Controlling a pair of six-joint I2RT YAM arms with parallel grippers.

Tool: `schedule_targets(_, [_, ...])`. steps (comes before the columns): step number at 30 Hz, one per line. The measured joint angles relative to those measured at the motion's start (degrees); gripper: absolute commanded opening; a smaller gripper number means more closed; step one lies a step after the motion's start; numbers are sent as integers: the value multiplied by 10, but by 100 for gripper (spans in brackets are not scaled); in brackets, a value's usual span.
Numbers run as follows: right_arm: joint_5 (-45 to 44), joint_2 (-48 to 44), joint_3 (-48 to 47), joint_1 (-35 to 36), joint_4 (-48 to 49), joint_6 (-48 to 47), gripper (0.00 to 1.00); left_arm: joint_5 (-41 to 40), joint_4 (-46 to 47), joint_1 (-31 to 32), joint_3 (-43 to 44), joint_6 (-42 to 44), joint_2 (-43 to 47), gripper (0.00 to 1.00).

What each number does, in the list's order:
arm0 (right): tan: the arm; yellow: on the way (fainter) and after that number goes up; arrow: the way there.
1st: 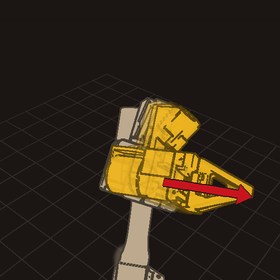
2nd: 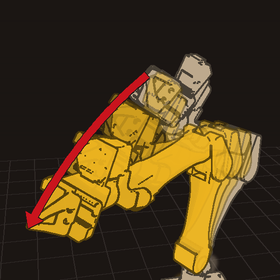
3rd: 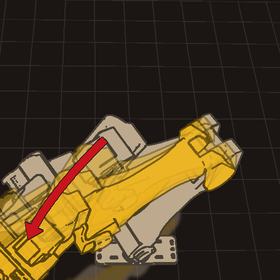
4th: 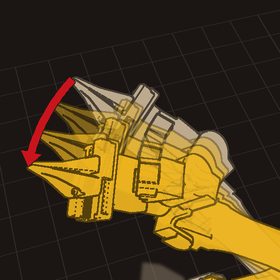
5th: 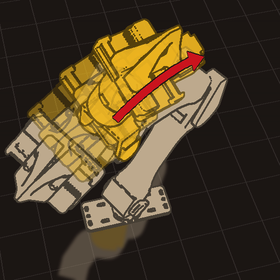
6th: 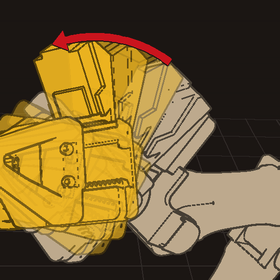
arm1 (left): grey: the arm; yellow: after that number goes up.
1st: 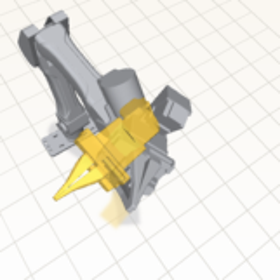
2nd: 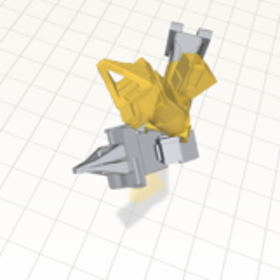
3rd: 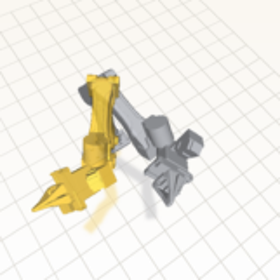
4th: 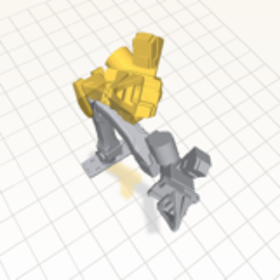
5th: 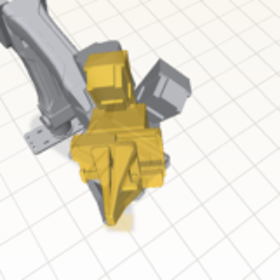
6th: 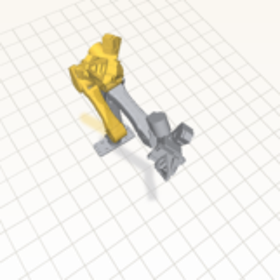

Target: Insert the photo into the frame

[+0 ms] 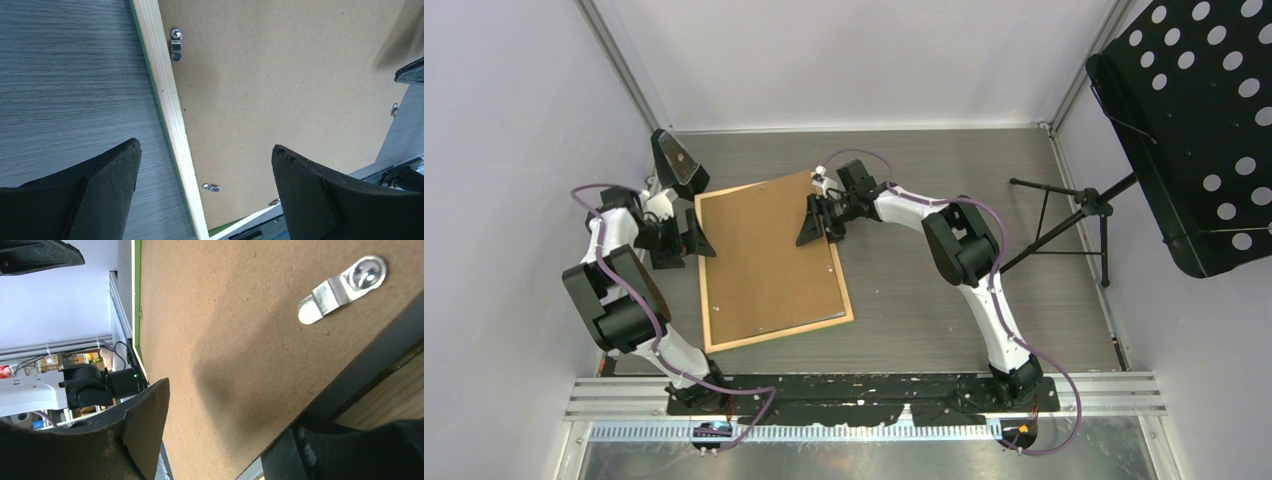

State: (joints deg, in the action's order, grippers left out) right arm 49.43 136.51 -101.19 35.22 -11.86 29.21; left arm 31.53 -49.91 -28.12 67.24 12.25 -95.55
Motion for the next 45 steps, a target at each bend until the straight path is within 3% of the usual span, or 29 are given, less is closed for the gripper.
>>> schedule_targets(20, [-85, -29, -21, 12, -101, -84, 80, 2, 2, 0, -5, -1, 0, 100])
schedule_targets(45, [-205, -87, -21, 22, -210, -156, 81, 11, 2, 0, -12, -1, 26, 99])
